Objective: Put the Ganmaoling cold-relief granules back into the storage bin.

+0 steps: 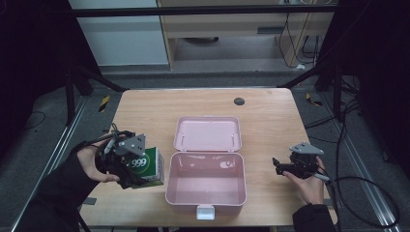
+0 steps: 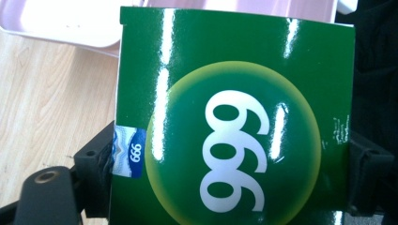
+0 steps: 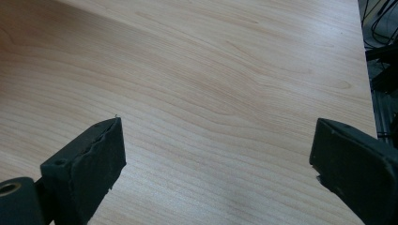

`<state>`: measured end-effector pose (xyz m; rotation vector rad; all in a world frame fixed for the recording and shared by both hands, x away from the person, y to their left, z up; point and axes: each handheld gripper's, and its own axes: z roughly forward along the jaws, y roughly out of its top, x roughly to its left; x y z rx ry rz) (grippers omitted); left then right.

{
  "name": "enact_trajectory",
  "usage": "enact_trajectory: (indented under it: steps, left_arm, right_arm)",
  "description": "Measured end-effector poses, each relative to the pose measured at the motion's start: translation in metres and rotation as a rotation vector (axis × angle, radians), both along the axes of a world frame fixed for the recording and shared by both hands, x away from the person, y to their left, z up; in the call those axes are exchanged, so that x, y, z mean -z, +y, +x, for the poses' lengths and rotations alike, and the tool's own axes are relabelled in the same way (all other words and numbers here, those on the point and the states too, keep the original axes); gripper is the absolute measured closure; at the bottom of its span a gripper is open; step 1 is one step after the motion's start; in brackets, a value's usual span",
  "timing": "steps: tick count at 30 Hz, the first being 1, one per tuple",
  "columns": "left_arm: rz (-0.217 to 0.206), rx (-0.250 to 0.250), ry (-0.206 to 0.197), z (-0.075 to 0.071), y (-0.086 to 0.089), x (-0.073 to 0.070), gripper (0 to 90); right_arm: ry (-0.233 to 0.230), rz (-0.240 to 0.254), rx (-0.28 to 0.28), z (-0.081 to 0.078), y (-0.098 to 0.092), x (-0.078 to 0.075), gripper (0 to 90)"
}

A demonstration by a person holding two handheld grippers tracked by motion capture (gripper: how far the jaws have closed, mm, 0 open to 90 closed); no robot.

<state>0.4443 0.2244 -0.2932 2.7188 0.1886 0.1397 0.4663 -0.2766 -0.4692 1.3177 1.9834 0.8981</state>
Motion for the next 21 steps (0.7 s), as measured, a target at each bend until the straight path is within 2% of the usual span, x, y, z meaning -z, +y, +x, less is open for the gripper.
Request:
enact_trajectory:
  steps: [14, 21]
  left_arm:
    - [-0.022, 0.03, -0.008, -0.001, -0.02, -0.014, 14.1]
    - [-0.025, 0.057, -0.01, 0.001, -0.036, -0.019, 14.1]
  right_arm:
    - [-0.001, 0.001, -0.001, 0.0, 0.0, 0.0, 4.1]
    - [-0.005, -0.002, -0.003, 0.0, -0.001, 0.0, 4.1]
